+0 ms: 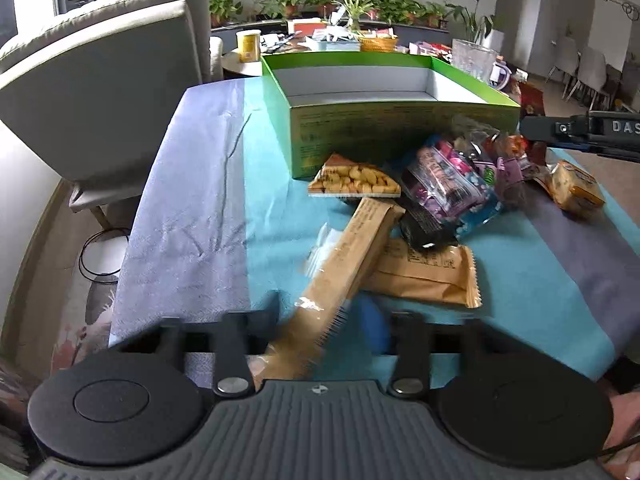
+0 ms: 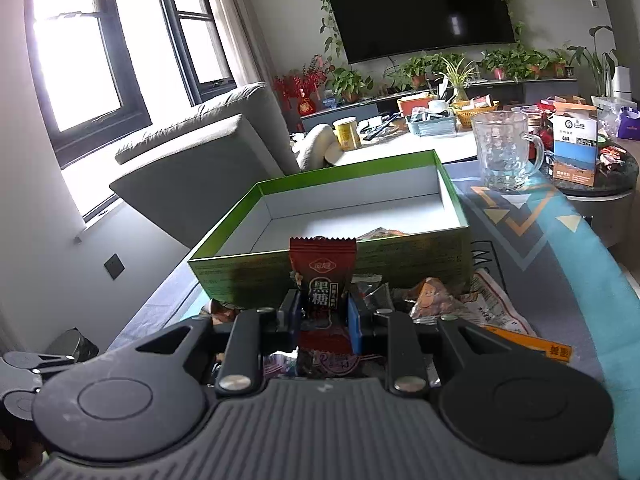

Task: Organize snacks
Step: 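Lift the beige stick snack with the left tool while the right tool carries the red packet toward the box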

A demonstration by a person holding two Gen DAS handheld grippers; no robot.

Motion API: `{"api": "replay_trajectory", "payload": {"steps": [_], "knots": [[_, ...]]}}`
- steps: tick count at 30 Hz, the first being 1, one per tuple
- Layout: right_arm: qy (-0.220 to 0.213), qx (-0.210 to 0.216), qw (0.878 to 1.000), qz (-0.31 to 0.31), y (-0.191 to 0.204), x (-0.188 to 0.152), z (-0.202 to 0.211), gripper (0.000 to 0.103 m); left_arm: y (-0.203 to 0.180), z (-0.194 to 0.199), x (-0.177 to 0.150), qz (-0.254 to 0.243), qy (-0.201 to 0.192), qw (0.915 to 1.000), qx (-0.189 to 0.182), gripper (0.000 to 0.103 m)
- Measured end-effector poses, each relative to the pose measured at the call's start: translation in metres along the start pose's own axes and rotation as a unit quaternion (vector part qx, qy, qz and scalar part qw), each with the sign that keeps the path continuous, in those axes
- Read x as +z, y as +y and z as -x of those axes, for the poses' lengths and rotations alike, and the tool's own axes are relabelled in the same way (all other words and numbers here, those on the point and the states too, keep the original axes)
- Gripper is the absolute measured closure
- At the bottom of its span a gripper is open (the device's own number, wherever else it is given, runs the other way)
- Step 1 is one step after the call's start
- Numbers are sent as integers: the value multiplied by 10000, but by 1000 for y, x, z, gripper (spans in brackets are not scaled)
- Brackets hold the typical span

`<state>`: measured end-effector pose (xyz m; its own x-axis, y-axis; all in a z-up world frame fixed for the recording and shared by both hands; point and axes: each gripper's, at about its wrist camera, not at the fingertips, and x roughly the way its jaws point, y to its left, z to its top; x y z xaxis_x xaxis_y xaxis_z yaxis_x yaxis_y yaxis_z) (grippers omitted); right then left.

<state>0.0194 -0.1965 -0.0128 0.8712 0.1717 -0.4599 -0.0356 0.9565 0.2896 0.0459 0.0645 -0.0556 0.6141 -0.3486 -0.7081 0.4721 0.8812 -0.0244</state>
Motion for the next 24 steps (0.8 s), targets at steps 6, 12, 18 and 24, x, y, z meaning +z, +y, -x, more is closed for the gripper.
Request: {"api": "replay_trajectory", "payload": {"steps": [6, 12, 18, 24], "knots": [[-70, -20, 9999, 101, 4, 3, 3, 72, -17, 26, 13, -159, -513, 9983, -216, 90], [-148, -14, 9998, 92, 7, 7, 2, 72, -25, 52, 35, -156, -1165, 9926, -313, 103], [-162, -13, 9998, 97, 5, 7, 3, 72, -30, 54, 47, -396, -1258, 9906, -354, 103], [-144, -16, 9999, 12, 0, 6, 3, 72, -29, 23, 20, -343, -295, 9988, -196, 69]]}}
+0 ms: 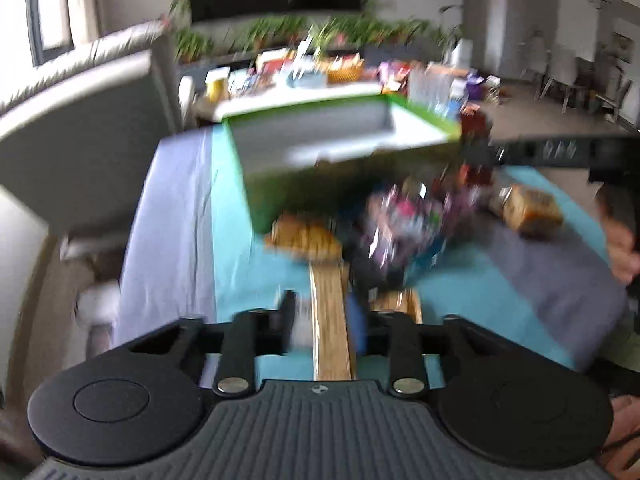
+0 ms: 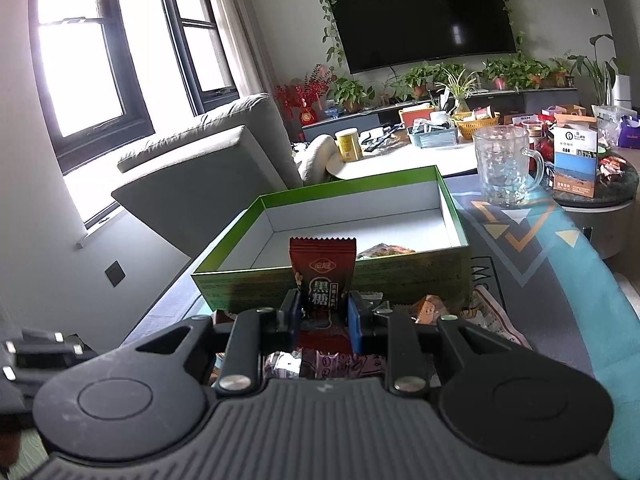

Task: Organize snacks
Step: 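Lift the beige stick snack with the left tool while the right tool carries the red packet toward the box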

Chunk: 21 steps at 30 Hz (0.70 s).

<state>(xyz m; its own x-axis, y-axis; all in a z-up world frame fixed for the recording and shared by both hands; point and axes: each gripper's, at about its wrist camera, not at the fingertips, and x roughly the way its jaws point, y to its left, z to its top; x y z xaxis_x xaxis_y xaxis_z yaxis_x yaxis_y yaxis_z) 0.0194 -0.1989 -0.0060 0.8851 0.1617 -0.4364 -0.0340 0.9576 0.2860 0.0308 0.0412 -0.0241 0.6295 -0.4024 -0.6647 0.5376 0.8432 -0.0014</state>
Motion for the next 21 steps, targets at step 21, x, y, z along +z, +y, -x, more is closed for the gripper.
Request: {"api": "replay_trajectory", "payload": {"steps": [21], "knots": [[-61, 29, 10000, 67, 5, 3, 0, 72, -4, 27, 17, 103, -769, 9969, -119, 82]]}}
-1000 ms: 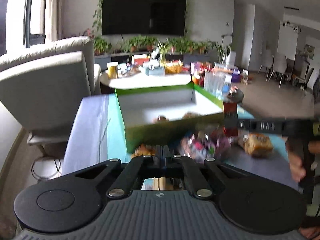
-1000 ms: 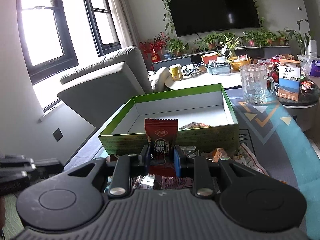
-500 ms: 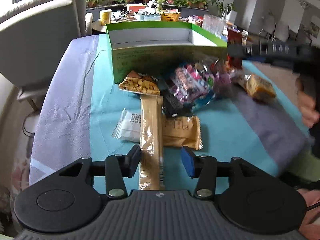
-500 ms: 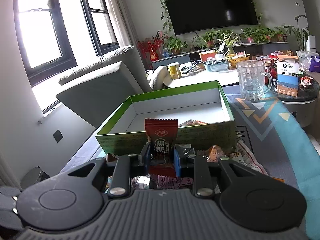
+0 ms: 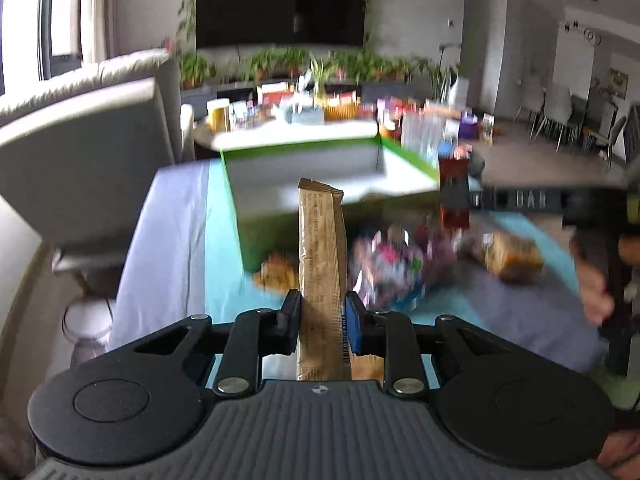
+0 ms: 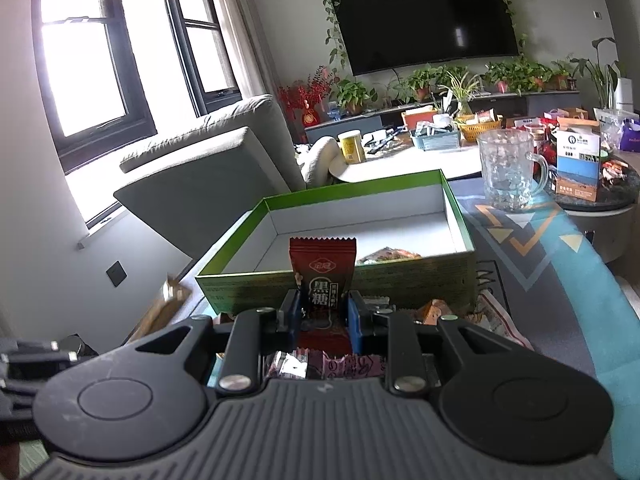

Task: Organize snacks
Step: 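Lift the beige stick snack with the left tool while the right tool carries the red packet toward the box, then lower both held snacks into the green box and open both tools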

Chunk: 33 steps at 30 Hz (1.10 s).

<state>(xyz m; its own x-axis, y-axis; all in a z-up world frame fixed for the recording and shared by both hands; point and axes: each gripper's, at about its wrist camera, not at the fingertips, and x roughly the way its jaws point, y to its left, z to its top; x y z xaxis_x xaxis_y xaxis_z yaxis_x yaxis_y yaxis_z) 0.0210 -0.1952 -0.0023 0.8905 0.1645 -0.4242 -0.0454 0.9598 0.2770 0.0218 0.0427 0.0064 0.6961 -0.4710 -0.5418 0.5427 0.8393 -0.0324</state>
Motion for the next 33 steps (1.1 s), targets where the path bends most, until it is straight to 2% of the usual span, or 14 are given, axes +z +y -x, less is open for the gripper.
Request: {"api": "replay_trajectory", "payload": {"steps": [6, 17, 23, 33], "knots": [[-158, -44, 9999, 33, -2, 10, -1, 72, -11, -19, 36, -170, -495, 9985, 145, 81], [-564, -106, 9983, -58, -11, 46, -23, 72, -15, -59, 90, -71, -892, 9957, 253, 81], [-570, -169, 9981, -170, -16, 56, -42, 72, -8, -86, 106, 71, -837, 9961, 275, 81], [-364, -269, 9983, -356, -28, 60, -71, 72, -1, -129, 104, 220, -440, 9983, 306, 81]]}}
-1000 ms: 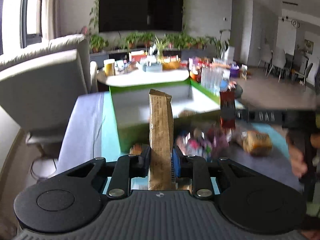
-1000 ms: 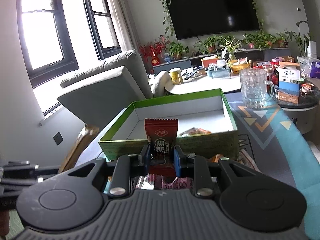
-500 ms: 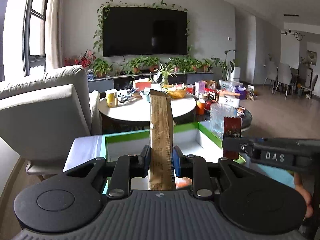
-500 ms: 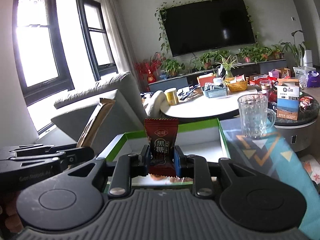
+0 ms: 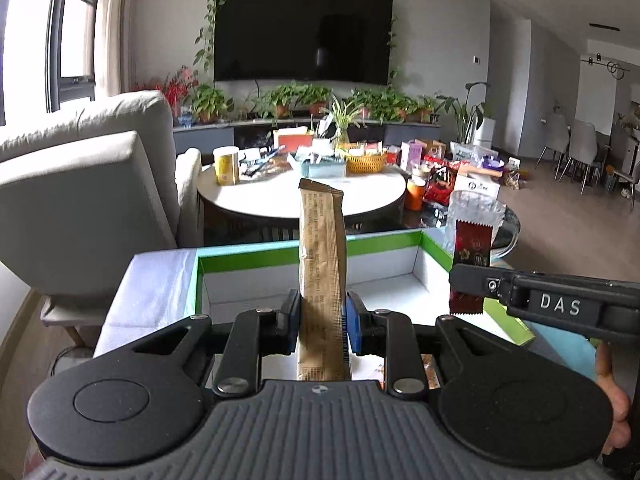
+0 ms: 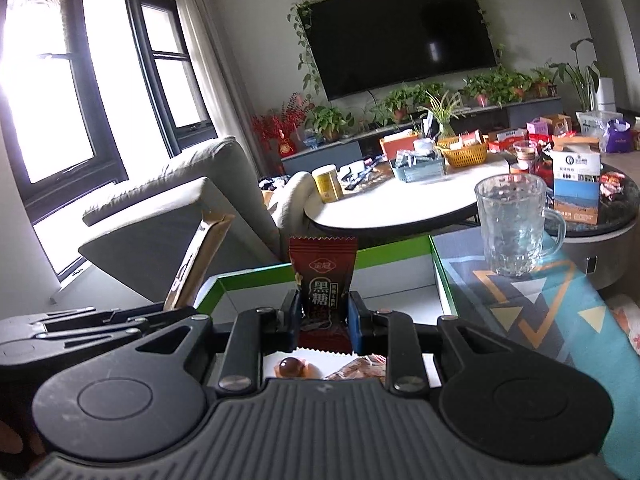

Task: Organize snacks
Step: 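Lower both held snacks into the green box and open both tools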

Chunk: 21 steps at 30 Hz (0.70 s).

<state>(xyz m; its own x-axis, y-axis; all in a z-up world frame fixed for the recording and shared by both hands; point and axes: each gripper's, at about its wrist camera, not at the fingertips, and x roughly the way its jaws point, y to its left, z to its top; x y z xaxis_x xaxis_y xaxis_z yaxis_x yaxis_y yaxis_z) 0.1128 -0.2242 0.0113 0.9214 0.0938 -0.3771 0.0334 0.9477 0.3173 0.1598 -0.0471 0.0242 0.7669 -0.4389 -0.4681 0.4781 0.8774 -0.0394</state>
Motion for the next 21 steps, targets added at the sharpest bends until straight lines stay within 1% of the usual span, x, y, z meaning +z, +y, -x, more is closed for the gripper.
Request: {"api": "replay_trajectory", "payload": {"steps": [9, 14, 18, 21], "knots": [[276, -92, 9995, -120, -4, -6, -21, 72, 3, -23, -5, 55, 269, 9996, 9, 81], [467, -120, 9988, -133, -2, -11, -27, 70, 1, -29, -12, 84, 475, 9988, 10, 78], [684, -176, 9973, -202, -3, -16, -30, 70, 3, -27, -13, 108, 465, 9988, 52, 77], [759, -216, 9965, -261, -4, -19, -28, 64, 4, -23, -11, 122, 420, 9990, 64, 76]]}}
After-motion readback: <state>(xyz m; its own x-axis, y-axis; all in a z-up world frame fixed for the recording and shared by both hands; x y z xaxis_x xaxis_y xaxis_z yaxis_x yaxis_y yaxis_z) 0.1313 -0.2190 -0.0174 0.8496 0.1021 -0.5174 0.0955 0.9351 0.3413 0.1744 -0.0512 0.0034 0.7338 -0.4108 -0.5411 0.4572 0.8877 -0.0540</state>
